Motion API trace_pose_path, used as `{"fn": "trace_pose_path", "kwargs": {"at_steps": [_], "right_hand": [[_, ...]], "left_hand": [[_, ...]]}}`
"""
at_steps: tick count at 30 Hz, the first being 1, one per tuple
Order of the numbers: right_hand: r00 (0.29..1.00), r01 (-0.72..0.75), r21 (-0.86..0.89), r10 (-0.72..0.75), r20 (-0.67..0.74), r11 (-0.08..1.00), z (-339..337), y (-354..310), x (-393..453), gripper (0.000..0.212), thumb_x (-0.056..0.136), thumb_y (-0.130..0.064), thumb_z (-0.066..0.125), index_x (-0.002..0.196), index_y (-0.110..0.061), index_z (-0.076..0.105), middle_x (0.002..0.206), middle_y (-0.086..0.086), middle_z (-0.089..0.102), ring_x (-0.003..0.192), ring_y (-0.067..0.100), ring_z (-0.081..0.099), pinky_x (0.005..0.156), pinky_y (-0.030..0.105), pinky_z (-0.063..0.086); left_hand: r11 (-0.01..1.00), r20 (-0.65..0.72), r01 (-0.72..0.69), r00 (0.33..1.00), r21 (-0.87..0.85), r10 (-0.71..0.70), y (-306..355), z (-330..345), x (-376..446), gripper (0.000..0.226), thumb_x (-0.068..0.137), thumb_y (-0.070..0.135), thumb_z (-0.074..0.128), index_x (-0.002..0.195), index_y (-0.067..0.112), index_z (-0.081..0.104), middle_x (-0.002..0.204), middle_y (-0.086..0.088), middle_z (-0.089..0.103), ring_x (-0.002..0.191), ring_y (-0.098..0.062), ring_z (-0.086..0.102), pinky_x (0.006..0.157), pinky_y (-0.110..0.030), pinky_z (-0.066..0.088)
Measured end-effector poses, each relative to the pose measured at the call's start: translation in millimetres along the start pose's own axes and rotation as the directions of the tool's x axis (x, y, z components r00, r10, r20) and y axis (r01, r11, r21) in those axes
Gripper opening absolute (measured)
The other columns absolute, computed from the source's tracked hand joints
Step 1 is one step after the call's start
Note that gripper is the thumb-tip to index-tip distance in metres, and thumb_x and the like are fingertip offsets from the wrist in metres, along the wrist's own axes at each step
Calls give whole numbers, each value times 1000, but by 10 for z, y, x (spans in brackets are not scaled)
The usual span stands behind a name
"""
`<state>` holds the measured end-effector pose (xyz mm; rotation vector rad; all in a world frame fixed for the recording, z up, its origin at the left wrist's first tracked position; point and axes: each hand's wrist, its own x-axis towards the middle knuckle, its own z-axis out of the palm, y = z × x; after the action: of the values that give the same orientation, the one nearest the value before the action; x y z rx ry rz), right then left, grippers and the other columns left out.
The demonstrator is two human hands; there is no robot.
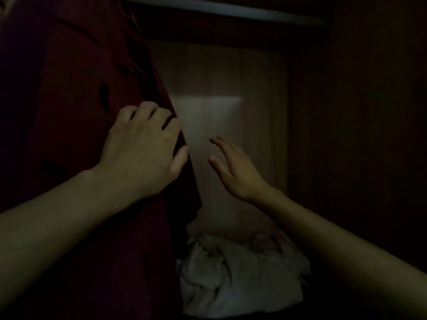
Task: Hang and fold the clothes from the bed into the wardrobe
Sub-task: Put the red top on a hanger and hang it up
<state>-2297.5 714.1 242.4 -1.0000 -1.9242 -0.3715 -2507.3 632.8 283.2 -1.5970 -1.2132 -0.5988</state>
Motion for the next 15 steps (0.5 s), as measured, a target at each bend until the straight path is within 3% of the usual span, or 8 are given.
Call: {"fn": "trace_pose_path", "kwargs": {"at_steps": [7,15], "right_hand": [[995,-95,-113,97,10,989,-693,-189,-849,52,102,-40,43,149,-17,37,153,4,40,142,18,33,114,45,31],[951,-284,-206,302,61,936,-1684,-341,-2174,54,102,-47,37,151,-27,29,158,-2,30,144,13,27,116,45,30]], "left_hand": [[952,-26,10,999,-305,-19,498,-239,-336,59,92,52,34,124,10,59,126,-11,60,119,-31,49,94,-49,39],[790,16,-22,999,-612,40,1489,-735,-915,53,88,50,42,121,13,62,125,-5,62,118,-27,51,92,-45,43]]}}
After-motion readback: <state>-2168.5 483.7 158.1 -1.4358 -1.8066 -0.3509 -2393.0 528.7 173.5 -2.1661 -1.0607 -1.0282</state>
